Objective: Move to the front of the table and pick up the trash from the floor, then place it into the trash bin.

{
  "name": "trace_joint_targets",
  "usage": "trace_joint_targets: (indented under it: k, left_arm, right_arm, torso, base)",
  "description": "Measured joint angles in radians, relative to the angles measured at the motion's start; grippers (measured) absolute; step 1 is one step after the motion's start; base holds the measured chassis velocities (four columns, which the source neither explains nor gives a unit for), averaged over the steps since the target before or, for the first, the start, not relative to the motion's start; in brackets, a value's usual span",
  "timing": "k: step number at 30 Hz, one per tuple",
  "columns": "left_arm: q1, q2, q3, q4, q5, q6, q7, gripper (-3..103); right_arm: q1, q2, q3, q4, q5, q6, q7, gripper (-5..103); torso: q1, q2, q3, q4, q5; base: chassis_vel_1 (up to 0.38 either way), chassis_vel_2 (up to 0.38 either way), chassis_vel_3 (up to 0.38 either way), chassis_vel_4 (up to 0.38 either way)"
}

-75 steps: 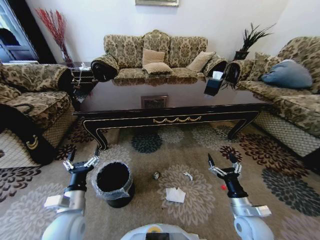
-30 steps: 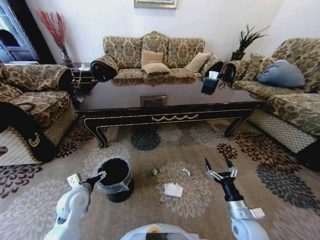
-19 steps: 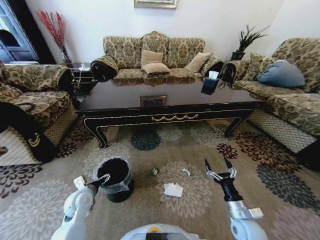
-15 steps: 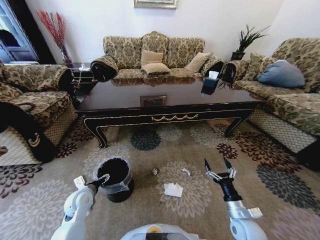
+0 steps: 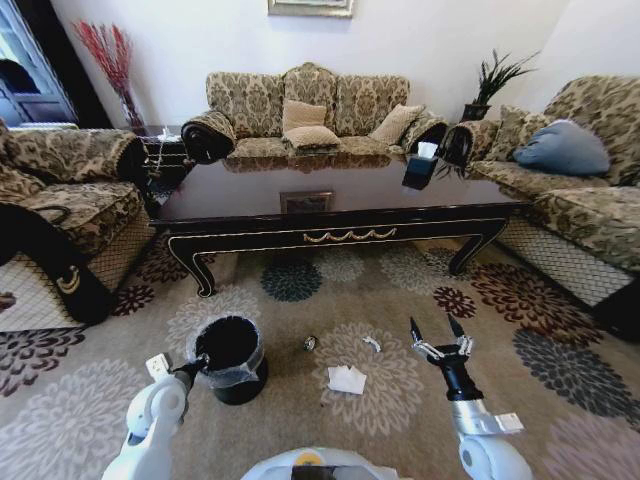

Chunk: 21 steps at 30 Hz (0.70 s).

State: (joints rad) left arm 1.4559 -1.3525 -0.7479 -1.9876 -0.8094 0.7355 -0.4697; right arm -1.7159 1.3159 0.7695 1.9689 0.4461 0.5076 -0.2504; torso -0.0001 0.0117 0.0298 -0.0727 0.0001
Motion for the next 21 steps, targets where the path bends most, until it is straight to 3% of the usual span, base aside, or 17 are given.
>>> trace_joint_targets:
  k: [4,13,16,17,21]
  left_arm:
    - [0.009,-0.006,-0.004,-0.005,0.012,-0.001,0.004,7]
    - [0.034,-0.009,-0.029,-0.050,0.019,-0.006,0.014,2]
    - [0.058,-0.008,-0.051,-0.099,0.031,-0.011,0.015,2]
    - [0.058,-0.008,-0.051,-0.099,0.031,-0.011,0.015,2]
    - [0.119,-0.017,-0.083,-0.217,0.071,-0.028,0.024,2]
  right_arm:
    - [0.000,0.000,-0.002,-0.005,0.002,0.000,0.017,100]
    - [0.013,-0.010,-0.013,0.001,0.006,-0.074,0.096,100]
    - [0.029,-0.021,-0.019,0.001,0.009,-0.131,0.194,100]
    - [0.029,-0.021,-0.019,0.001,0.009,-0.131,0.194,100]
    - [0.071,-0.055,-0.037,-0.037,0.038,-0.251,0.371,100]
  torso:
    - [0.000,0.000,0.000,0.0000,0.0001]
    - [0.000,0.000,0.000,-0.0003,-0.0004]
    - [0.000,0.000,0.000,0.0000,-0.0002]
    - [0.000,0.000,0.000,0.0000,-0.0002]
    - [0.000,0.000,0.000,-0.0002,0.0000]
  base:
    - [0.000,0.000,0.000,0.000]
    - [0.000,0.000,0.000,0.000]
    - [0.000,0.000,0.000,0.000]
    - [0.000,0.000,0.000,0.000]
    - [0.000,0.000,0.000,0.000]
